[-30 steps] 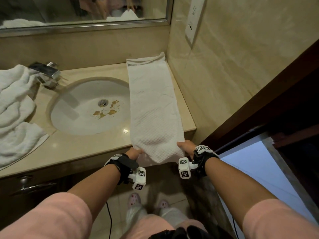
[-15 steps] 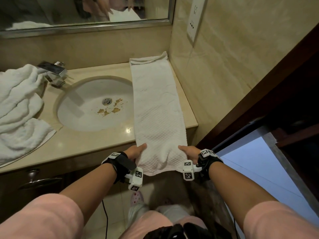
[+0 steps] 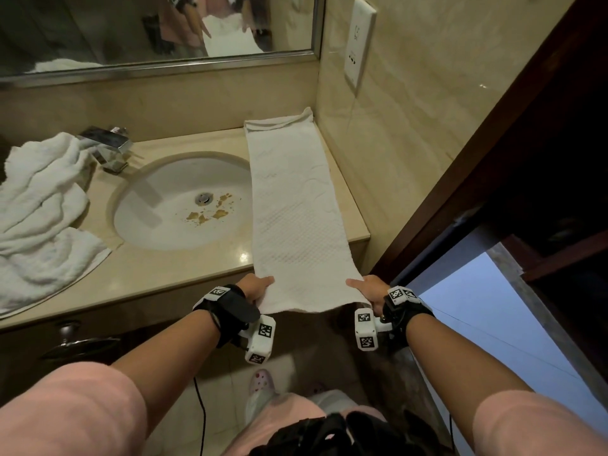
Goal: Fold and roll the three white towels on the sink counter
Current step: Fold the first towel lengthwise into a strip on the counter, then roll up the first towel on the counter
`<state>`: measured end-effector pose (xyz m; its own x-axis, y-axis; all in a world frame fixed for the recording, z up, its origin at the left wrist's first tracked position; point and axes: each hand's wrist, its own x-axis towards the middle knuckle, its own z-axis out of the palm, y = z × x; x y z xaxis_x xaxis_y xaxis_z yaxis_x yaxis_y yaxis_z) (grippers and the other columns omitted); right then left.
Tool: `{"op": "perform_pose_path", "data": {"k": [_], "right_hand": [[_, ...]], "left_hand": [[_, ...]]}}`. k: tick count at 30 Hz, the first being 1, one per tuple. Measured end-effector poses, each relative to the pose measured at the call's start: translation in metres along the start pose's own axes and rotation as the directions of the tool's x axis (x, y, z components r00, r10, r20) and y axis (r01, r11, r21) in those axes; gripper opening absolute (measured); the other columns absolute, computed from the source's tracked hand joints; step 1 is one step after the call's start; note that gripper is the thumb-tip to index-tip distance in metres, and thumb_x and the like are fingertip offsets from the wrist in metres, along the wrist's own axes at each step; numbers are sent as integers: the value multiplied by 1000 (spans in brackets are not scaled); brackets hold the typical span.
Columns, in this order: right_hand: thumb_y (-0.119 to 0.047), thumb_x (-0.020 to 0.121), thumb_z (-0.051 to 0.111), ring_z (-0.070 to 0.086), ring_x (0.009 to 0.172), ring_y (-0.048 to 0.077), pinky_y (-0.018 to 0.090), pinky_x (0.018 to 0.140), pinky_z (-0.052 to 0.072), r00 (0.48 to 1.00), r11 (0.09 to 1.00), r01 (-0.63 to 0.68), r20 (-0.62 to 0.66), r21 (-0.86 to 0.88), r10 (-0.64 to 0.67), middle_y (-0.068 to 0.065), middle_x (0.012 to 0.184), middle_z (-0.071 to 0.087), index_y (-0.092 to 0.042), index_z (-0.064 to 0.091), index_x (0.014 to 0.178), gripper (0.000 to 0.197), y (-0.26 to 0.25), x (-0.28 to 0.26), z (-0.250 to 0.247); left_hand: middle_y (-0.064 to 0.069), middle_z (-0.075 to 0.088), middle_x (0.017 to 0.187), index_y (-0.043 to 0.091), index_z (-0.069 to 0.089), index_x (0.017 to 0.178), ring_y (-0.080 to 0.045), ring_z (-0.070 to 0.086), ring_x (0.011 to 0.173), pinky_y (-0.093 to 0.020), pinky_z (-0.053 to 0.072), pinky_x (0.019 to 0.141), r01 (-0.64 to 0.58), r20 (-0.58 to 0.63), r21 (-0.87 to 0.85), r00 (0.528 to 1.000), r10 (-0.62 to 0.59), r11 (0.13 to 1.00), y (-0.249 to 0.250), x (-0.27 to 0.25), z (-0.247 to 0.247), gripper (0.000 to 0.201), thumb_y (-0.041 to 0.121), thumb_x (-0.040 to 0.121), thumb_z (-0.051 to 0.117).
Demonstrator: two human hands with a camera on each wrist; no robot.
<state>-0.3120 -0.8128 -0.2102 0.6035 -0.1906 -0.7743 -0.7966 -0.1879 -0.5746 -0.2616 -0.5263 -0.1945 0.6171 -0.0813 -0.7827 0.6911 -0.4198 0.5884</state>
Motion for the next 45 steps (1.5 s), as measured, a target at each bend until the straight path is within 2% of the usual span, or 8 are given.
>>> {"op": "perform_pose_path", "data": {"k": [2, 6, 12, 16, 25, 31, 42, 45], "right_hand": [[-21, 95, 58, 61, 61, 22, 29, 56, 48, 1000, 998, 31, -3, 60, -31, 13, 82, 65, 4, 61, 108, 29, -9, -20, 4], [-12, 96, 54, 53, 34, 8, 16, 31, 36, 994, 984, 111, -5, 136, -112, 12, 77, 59, 3, 53, 117, 25, -12, -31, 1], [-5, 97, 50, 50, 51, 16, 19, 34, 40, 976, 929, 200, 17, 311, -216, 13, 85, 56, -14, 46, 110, 16, -25, -41, -11], [3, 97, 40, 50, 40, 9, 15, 37, 43, 960, 868, 89, 191, 489, -206, 8, 60, 55, -4, 54, 89, 17, -39, -52, -21], [16, 81, 26, 72, 70, 26, 23, 57, 59, 931, 563, -7, 210, 827, -298, 24, 93, 66, 6, 58, 100, 39, -57, -68, -27], [4, 83, 59, 72, 74, 17, 21, 65, 59, 930, 671, 145, 131, 727, -343, 11, 83, 71, -4, 60, 104, 23, -59, -68, -24], [-7, 92, 59, 60, 90, 18, 31, 70, 58, 981, 826, 130, 49, 549, -187, 8, 97, 63, -6, 58, 103, 11, -69, -61, -15], [-4, 90, 61, 60, 90, 19, 32, 69, 59, 993, 849, 86, 27, 522, -117, 10, 99, 63, -3, 55, 113, 23, -70, -56, -14]], "left_hand": [[-4, 46, 34, 4, 48, 55, -20, 46, 38, -28, 41, 54, -11, -87, 64, 996, 16, 998, 4, -13, 5, 51, 33, 98, 51], [0, 38, 30, 9, 39, 59, -12, 35, 24, -19, 31, 35, -9, -141, 44, 990, 15, 999, 13, -40, 7, 48, 36, 93, 59], [-18, 51, 77, 14, 20, 138, -24, 49, 61, -31, 44, 48, -106, -116, -197, 990, 84, 975, 25, -51, -11, 67, 10, 88, 65], [-37, 38, 138, 14, 41, 133, -45, 56, 99, -39, 54, 76, -224, -122, -117, 970, 209, 968, 35, -58, -24, 45, 11, 92, 60], [-15, 52, 105, -2, 60, 100, -16, 52, 81, -15, 50, 56, -235, 46, -471, 956, 290, 850, 53, -77, -37, 22, -5, 86, 42], [-14, 63, 102, -4, 57, 109, -21, 63, 96, -21, 52, 86, -407, 20, -323, 900, 436, 855, 53, -80, -42, 24, -14, 87, 53], [-23, 65, 102, -6, 57, 106, -30, 65, 70, -24, 55, 50, -219, -125, -210, 973, 196, 953, 49, -61, -32, 30, 23, 96, 56], [-25, 65, 101, -6, 59, 99, -39, 66, 85, -45, 56, 86, -176, -154, -218, 977, 144, 960, 47, -54, -29, 28, 21, 91, 63]]}}
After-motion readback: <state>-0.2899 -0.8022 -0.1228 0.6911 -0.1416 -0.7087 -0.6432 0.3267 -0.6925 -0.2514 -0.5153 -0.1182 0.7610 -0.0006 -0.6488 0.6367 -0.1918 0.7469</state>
